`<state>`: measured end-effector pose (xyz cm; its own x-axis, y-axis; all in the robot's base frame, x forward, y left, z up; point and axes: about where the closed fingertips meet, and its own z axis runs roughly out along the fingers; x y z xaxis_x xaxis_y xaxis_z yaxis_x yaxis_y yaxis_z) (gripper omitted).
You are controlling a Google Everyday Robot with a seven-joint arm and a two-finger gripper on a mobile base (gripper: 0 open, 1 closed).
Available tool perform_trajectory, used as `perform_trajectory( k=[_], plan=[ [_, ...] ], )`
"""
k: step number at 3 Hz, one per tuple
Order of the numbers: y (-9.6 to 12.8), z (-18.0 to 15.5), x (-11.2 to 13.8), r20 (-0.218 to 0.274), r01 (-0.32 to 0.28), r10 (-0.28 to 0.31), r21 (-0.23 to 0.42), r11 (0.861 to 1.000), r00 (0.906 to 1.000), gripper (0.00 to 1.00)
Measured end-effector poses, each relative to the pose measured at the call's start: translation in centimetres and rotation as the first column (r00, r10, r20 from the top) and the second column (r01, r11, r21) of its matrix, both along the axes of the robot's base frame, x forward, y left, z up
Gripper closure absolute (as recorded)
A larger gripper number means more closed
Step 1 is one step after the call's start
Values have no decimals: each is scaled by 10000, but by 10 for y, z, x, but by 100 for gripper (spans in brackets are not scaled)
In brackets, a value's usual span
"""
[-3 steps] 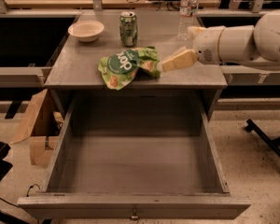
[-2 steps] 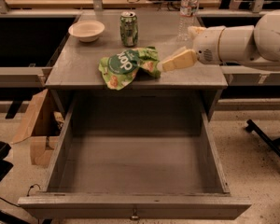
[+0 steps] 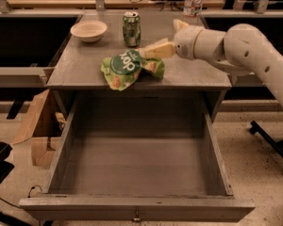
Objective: Place green can into top drawer
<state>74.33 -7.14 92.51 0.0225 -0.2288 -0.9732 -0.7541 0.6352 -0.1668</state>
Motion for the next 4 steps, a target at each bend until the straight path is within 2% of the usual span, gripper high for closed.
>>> perform_trajectory(
  k=[1,2,3,4],
  plan=[
    [36,24,67,491,259,-294,694,9972,9984,0],
    [50,31,101,213,569,-585,712,9958,9981,0],
    [67,27,126,-328,671,-647,781,9947,9974,0],
    [87,9,154,-734,845,-760,1204,9891,9944,0]
  ],
)
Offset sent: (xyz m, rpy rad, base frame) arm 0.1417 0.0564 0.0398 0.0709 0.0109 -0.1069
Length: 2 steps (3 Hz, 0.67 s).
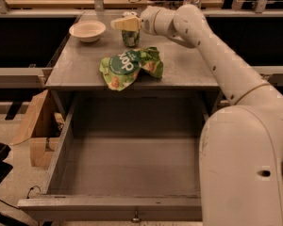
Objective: Place green can into top drawer
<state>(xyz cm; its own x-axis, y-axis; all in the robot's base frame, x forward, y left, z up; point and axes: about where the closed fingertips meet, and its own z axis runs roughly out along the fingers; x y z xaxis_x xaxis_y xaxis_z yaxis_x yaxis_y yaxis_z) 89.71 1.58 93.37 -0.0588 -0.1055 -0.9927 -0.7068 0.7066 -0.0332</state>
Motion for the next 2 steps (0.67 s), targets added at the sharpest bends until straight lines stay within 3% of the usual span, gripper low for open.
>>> perform_trajectory(
  k=[1,2],
  plan=[
    [8,-13,17,39,188,-189,105,9998,9998,0],
    [15,-28,30,-35,474,-475,-350,9983,9989,18]
  ],
)
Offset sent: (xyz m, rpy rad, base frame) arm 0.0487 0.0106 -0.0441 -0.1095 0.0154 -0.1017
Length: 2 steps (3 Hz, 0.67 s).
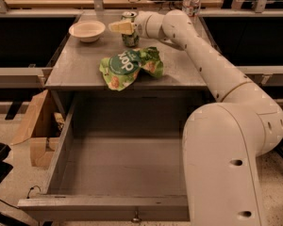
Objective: Place green can into top drawer
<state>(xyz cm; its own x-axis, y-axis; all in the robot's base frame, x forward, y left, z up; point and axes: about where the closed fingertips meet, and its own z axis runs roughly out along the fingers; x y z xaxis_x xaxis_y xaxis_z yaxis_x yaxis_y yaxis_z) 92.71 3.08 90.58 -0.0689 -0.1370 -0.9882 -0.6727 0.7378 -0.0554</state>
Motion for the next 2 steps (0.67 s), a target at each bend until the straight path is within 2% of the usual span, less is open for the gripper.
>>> perform_trajectory(
  k=[2],
  plan=[
    [-2,-1,1,-5,39,-39,-64,10000,10000,64]
  ],
)
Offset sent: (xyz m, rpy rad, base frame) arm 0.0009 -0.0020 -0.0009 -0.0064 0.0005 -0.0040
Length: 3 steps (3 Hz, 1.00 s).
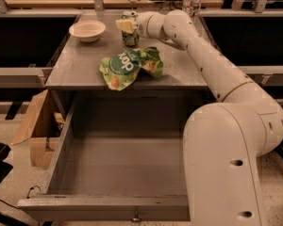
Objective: Place green can into top drawer
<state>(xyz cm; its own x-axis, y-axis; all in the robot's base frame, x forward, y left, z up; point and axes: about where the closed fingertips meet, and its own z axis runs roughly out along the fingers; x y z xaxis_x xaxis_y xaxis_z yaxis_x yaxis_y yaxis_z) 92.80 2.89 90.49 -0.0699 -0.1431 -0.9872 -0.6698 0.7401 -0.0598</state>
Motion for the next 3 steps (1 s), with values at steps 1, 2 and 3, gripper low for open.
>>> perform_trajectory(
  k=[1,2,3],
  plan=[
    [3,17,-6,192,-312,309,155,9994,9993,88],
    [-4,56,-37,735,-972,950,276,9949,9928,100],
    [-16,102,-101,1456,-1989,1933,252,9797,9703,100]
  ],
)
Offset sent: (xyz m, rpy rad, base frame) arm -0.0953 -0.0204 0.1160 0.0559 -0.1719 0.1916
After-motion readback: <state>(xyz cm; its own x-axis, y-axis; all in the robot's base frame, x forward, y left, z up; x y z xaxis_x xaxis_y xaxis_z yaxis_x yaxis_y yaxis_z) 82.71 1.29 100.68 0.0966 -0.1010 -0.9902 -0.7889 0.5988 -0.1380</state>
